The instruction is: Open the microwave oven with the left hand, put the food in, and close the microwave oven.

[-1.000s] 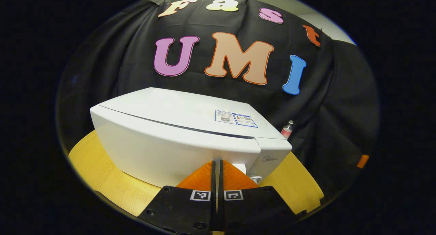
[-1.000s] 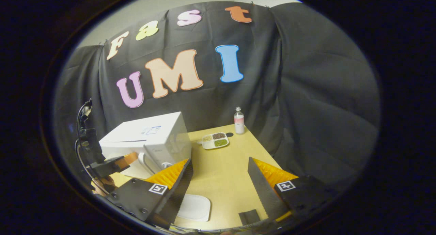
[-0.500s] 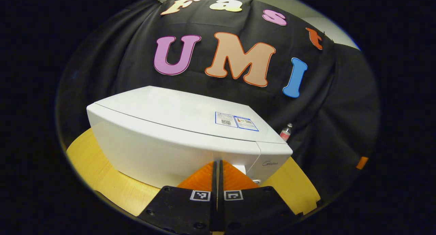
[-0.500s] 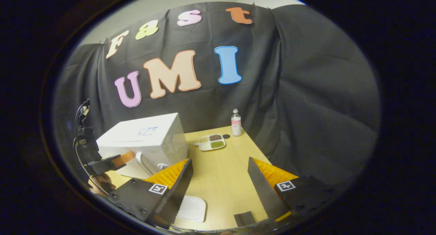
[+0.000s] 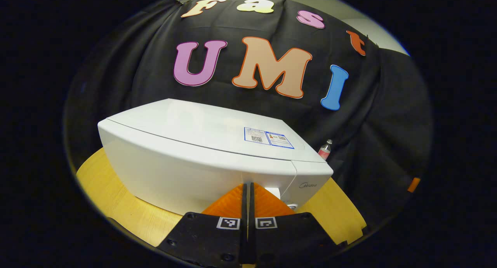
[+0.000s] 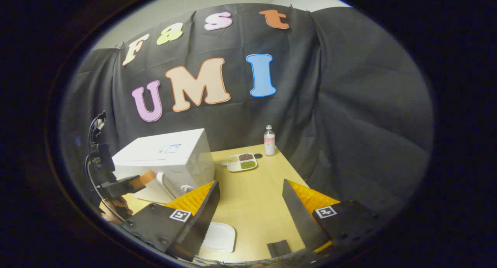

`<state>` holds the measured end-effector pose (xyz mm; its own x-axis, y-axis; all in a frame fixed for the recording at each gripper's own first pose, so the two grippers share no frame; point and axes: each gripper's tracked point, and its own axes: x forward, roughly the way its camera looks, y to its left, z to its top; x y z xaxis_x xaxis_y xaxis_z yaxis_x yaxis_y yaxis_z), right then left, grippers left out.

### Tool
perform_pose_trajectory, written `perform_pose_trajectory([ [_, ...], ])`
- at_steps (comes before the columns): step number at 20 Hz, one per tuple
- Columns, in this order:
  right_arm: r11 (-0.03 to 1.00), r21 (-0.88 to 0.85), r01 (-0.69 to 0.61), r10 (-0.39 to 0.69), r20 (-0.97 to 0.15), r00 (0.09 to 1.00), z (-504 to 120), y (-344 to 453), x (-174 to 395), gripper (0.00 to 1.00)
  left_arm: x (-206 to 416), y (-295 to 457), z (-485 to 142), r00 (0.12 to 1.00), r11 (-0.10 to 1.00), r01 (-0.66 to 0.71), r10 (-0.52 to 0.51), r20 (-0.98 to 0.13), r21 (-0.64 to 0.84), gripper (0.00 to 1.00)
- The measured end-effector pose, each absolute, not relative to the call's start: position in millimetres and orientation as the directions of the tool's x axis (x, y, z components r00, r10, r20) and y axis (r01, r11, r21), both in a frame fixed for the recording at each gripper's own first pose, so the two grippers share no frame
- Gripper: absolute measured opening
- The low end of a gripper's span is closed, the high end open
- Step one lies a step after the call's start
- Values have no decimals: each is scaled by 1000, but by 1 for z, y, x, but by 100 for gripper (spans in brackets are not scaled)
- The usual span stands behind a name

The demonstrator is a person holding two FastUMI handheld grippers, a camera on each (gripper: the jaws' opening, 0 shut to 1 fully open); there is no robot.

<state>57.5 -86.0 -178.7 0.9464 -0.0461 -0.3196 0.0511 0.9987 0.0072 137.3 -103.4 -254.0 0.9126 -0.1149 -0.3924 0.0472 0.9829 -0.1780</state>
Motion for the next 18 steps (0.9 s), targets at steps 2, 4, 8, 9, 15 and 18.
perform_pose_trajectory([
  [2, 999, 11, 39, -34, -317, 948, -178, -80, 60, 91, 133, -95, -250, 911, 988, 42, -98, -401, -147, 0],
  [4, 1000, 4, 29, -26, -313, 949, -176, -75, 61, 91, 123, -93, -240, 914, 988, 51, -105, -391, -147, 0],
  [8, 1000, 0, -2, 1, -309, 951, -173, -63, 62, 91, 92, -80, -215, 920, 993, 62, -95, -380, -99, 0],
  [9, 1000, 1, -9, 9, -310, 951, -173, -61, 61, 91, 85, -78, -206, 922, 994, 68, -97, -374, -90, 0],
  [15, 999, 12, -38, 40, -312, 949, -171, -52, 60, 91, 51, -67, -156, 953, 997, 32, -50, -297, -65, 40],
  [18, 999, 12, -49, 50, -306, 951, -168, -53, 58, 91, 40, -65, -139, 968, 999, -8, -2, -250, -37, 100],
])
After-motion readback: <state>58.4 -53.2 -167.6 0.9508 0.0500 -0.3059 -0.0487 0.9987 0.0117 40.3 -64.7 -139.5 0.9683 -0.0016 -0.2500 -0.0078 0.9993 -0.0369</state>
